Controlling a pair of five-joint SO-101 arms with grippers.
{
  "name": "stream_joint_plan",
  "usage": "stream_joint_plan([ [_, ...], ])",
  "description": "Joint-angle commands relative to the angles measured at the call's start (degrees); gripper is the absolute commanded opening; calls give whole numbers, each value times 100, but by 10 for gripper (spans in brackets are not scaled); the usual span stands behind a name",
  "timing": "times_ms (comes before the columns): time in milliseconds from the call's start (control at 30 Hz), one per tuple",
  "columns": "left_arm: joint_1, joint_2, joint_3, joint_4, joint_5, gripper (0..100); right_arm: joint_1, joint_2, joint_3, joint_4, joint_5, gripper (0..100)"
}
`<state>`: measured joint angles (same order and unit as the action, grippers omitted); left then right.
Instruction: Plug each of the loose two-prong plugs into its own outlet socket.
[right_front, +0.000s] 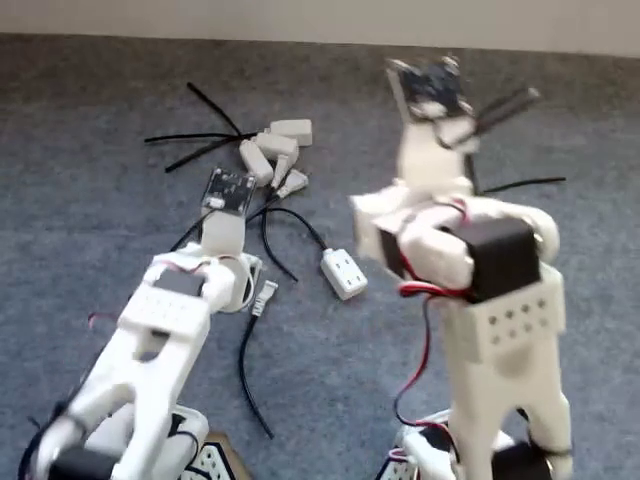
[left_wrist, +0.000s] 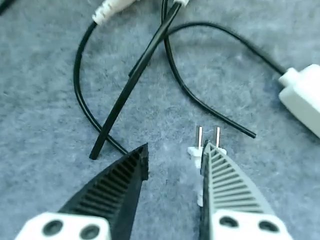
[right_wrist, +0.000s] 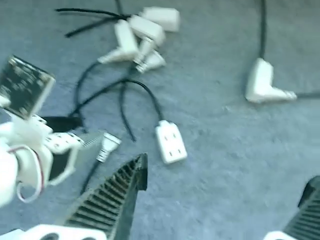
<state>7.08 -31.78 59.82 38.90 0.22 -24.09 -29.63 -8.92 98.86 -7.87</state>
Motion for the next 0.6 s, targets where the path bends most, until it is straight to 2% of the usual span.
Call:
stream_joint_plan([
  [0,110,1349,-840,-9,-18,185,681,-760,576,145,70,440],
  [100,127,1429,-980,132,-18,185,954,-1174,813,-31,70,440],
  [333,409,1437,-980,158,-44,188,980,-1640,1499,-251,70,440],
  [567,462,1420,-1007,431,-53,189,980,-1684,1525,-242,70,440],
])
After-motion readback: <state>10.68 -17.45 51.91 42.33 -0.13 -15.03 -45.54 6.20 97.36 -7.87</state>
